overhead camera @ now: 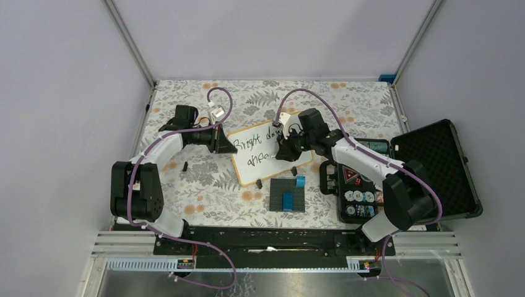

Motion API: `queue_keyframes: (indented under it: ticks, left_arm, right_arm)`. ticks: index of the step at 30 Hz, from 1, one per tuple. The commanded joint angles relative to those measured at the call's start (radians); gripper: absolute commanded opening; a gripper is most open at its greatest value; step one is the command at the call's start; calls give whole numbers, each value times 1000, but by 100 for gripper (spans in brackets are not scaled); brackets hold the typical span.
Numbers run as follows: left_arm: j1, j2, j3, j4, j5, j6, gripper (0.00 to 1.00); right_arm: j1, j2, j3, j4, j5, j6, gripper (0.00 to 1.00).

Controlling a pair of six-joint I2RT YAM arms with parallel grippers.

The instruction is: Write a sentence on the whiteboard

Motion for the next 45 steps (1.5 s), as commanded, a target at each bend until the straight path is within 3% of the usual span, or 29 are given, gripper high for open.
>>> queue_keyframes:
  ticks: [1, 45]
  left_arm:
    - [-7, 18, 21, 15, -108, 85, 0]
    - [-7, 14, 17, 15, -110, 87, 0]
  right_arm:
    - [7, 2, -16, 30, 9, -20, 0]
    - [-44, -12, 43, -11, 16, -35, 0]
